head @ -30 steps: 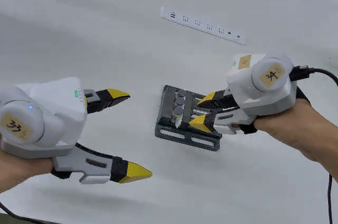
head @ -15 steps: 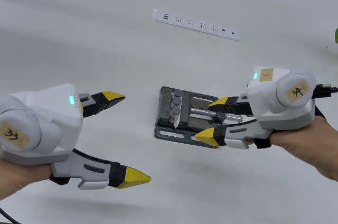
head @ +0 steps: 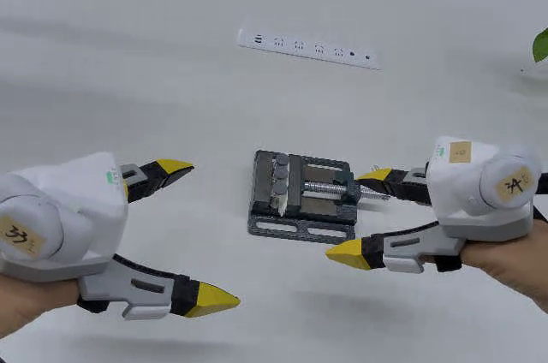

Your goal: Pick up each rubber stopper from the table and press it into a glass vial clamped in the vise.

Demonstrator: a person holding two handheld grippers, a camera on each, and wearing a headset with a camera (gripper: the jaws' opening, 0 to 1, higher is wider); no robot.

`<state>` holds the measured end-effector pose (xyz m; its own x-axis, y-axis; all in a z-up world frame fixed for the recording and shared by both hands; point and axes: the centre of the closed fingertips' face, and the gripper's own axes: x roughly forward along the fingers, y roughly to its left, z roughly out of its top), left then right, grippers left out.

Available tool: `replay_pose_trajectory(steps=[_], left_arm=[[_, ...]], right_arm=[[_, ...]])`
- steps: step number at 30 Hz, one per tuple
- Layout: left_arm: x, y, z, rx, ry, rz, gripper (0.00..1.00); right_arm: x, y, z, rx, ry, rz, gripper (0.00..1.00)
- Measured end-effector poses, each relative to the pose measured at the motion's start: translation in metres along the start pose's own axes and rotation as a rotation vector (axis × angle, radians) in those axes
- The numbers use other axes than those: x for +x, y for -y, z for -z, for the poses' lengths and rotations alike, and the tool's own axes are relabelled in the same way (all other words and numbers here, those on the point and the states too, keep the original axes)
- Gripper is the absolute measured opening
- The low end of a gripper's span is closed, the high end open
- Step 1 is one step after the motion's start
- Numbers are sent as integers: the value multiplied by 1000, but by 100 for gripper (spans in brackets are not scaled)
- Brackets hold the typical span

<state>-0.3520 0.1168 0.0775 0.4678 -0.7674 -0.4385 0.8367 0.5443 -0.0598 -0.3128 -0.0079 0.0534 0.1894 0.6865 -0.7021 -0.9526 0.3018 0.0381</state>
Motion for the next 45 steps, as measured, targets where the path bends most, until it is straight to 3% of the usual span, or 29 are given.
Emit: replay_pose_trajectory(steps=[11,18,27,45], left_arm=[[3,-3,6,6,-20,4,99],[5,-4,11,6,-34,5,99],[4,-4,16,-1,-46,1,99],[2,-4,16,-9,-44,-10,99]], right_arm=[[-10,0,11,12,69,17,84],[-15,-4,16,14,83,19,92],[-18,-2,17,21,98,33,92],[-18,-2,14,11,110,34,91]])
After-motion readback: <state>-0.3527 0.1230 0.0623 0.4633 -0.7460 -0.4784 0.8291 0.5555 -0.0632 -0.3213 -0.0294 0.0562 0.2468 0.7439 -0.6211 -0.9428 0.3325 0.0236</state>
